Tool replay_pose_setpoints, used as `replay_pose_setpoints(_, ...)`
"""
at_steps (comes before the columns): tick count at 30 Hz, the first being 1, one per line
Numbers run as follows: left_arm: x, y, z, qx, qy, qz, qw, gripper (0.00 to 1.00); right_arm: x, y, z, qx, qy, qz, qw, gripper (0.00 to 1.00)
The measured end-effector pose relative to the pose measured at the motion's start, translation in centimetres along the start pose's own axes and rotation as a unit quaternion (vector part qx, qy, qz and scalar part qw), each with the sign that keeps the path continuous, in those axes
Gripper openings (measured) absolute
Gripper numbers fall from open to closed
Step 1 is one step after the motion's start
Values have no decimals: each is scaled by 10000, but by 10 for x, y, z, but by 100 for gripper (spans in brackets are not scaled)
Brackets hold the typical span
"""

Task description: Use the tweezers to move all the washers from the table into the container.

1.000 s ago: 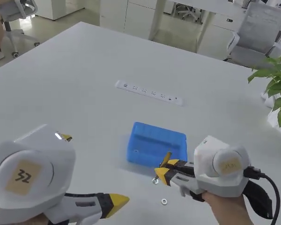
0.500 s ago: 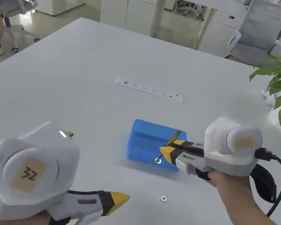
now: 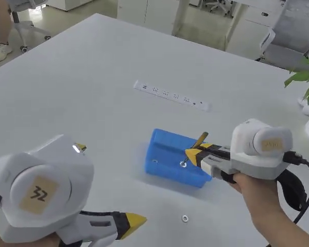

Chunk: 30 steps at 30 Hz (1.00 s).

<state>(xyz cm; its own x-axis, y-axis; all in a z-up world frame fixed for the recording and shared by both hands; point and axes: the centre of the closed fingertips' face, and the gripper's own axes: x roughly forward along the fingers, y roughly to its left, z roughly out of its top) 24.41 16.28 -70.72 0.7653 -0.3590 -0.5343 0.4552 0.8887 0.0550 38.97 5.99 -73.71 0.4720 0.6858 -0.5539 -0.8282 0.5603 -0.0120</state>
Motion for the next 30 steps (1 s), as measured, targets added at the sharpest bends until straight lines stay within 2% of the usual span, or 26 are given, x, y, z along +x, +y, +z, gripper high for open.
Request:
replay_pose_setpoints(2, 1, 0, 0, -42, -19, -21, 10000, 99, 5, -7, -1, 28, -5, -100, 9999, 4)
replay_pose_setpoints(6, 3, 1, 0, -44, -21, -30, 10000, 99, 19, -13, -12, 129, 145, -77, 9998, 4)
replay_pose_setpoints(12, 5, 6, -2, -44, -2, 19, 10000, 99, 34, -11, -24, 176, 291, -25, 9994, 4)
replay_pose_setpoints(19, 7, 9, -4, -122, -37, 78, 9999, 99, 43, -10, -34, 324, 382, -26, 9987, 4)
replay_pose_setpoints(25, 11, 6, -6, -152, -6, 42, 9999, 99, 49, -9, -41, 415, 489, 20, 9979, 4)
replay_pose_setpoints(30, 12, 4, -5, -160, -15, 7, 9999, 99, 51, -4, -39, 382, 512, 37, 9980, 4)
